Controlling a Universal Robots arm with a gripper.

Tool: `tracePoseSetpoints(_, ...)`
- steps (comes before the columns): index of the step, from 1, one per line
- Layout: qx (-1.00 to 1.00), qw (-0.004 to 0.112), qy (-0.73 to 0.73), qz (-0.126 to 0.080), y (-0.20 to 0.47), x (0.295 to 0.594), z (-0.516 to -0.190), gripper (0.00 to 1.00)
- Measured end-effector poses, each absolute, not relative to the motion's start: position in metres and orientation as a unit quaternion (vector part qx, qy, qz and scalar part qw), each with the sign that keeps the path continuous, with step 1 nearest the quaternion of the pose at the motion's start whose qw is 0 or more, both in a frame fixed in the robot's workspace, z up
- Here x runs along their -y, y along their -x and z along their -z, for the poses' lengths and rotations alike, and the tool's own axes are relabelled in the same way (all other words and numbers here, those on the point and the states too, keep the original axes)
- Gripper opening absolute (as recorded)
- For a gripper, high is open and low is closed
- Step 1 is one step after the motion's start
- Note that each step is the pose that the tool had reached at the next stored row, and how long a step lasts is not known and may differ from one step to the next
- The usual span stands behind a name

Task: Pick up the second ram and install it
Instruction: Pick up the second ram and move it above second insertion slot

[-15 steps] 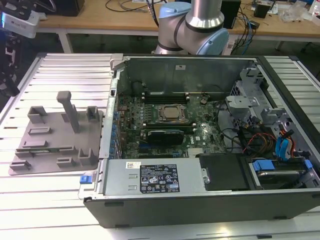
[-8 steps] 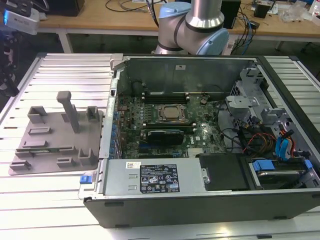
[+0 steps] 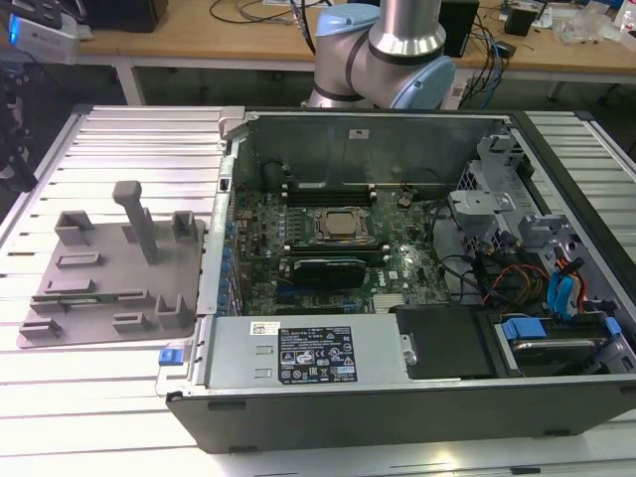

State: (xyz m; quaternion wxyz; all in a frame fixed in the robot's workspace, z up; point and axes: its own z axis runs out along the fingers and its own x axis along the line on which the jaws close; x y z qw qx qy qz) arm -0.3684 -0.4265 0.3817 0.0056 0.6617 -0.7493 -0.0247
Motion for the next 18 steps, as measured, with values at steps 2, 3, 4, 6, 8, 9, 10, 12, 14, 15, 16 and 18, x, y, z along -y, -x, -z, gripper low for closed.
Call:
tracePoseSetpoints(2,0.743,0.006,-0.669,0.025,0.3684,0.4265,-0.3816,0.08)
tracePoseSetpoints(3,0.74,0.006,-0.672,0.025,0.3684,0.4265,-0.3816,0.08)
tracePoseSetpoints(4,0.737,0.006,-0.676,0.025,0.3684,0.4265,-0.3817,0.08)
tracePoseSetpoints(6,0.727,0.006,-0.687,0.025,0.3684,0.4265,-0.3817,0.08)
tracePoseSetpoints(8,0.717,0.007,-0.696,0.024,0.3684,0.4265,-0.3817,0.08)
tracePoseSetpoints(9,0.714,0.007,-0.7,0.024,0.3684,0.4265,-0.3817,0.08)
tracePoseSetpoints(10,0.711,0.007,-0.702,0.024,0.3684,0.4265,-0.3817,0.08)
tracePoseSetpoints(12,0.705,0.007,-0.709,0.024,0.3684,0.4265,-0.3817,0.08)
tracePoseSetpoints(14,0.698,0.007,-0.715,0.024,0.3684,0.4265,-0.3817,0.08)
tracePoseSetpoints(15,0.693,0.008,-0.721,0.024,0.3684,0.4265,-0.3817,0.08)
tracePoseSetpoints(16,0.693,0.008,-0.721,0.024,0.3684,0.4265,-0.3817,0.08)
tracePoseSetpoints(18,0.693,0.004,-0.72,0.028,0.3684,0.4264,-0.3815,0.08)
